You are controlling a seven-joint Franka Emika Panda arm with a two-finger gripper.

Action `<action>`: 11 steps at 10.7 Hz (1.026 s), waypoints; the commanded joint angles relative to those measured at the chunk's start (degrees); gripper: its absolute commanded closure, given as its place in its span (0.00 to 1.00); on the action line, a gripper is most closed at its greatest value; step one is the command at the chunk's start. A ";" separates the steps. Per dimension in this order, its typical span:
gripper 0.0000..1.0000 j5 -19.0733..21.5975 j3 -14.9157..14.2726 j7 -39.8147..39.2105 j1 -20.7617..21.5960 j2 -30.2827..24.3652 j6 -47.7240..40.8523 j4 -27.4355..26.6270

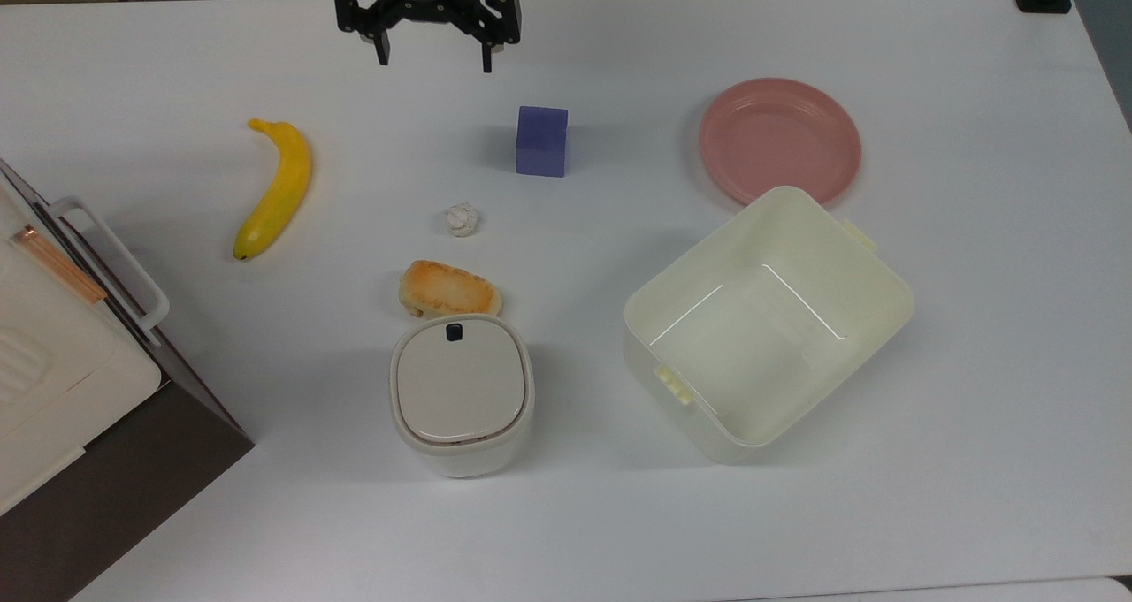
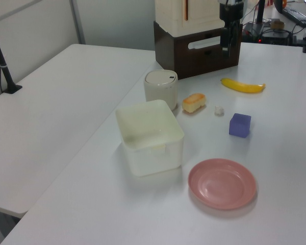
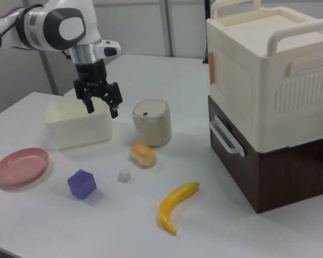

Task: Open the trash can
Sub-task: 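Move the gripper forward and down toward the white lidded trash can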

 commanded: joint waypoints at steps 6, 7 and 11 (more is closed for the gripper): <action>0.18 -0.40 -1.83 -0.96 2.89 0.55 3.72 -1.13; 0.31 -0.40 -2.01 -1.66 2.88 0.64 6.69 -1.12; 0.73 -0.23 -3.06 -6.59 2.88 3.88 19.77 -0.86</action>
